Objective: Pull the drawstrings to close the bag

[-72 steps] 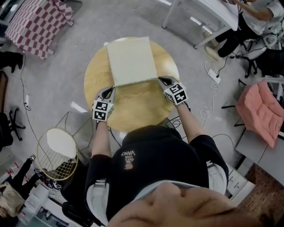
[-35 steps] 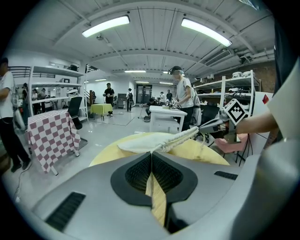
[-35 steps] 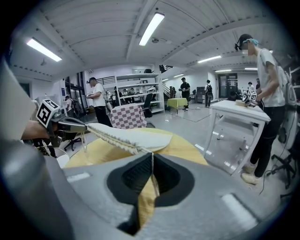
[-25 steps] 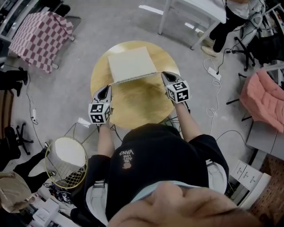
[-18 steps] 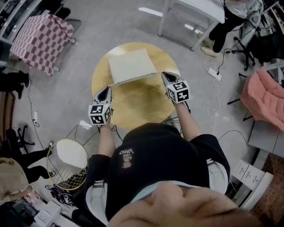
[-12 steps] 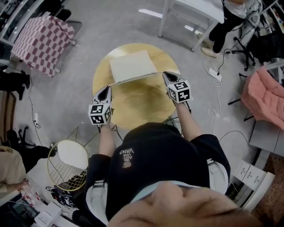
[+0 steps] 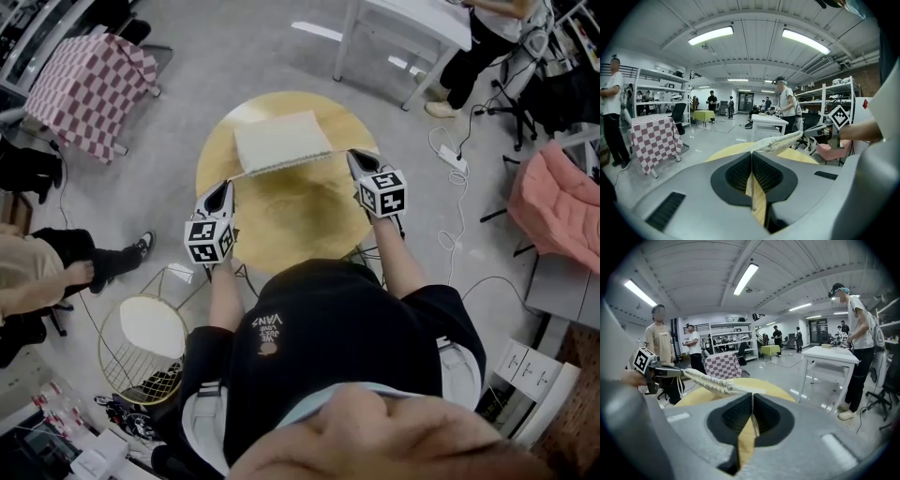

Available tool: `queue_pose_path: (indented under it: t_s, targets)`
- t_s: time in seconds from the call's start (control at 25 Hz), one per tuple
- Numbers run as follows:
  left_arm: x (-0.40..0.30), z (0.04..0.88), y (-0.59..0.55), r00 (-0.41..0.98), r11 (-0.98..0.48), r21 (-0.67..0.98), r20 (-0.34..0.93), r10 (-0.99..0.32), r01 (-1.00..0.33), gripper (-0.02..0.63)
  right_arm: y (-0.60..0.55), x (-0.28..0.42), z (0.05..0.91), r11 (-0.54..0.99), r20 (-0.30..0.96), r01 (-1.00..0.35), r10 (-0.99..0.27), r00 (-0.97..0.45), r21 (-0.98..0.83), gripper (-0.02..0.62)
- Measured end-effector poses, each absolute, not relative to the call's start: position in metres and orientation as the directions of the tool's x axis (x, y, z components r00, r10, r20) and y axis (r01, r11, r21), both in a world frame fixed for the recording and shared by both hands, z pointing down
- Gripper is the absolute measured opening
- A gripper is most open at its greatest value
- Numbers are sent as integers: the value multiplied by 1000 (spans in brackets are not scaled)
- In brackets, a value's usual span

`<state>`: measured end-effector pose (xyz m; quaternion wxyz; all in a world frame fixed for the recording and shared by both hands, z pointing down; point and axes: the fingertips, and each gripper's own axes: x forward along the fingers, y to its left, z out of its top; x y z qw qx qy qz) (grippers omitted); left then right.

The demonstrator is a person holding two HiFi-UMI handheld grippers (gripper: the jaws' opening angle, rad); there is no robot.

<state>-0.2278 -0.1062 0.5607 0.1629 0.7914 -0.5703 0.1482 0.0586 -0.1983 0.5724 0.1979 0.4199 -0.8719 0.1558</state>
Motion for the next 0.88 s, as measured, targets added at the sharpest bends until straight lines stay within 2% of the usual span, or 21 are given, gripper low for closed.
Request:
queue_pose_path:
  t_s: [0.88]
  targets:
    - [-240,548,-95,292,-277,95,383,-876,-956,17,-193,66,559,563,447,-817,-704,-552,-124,3]
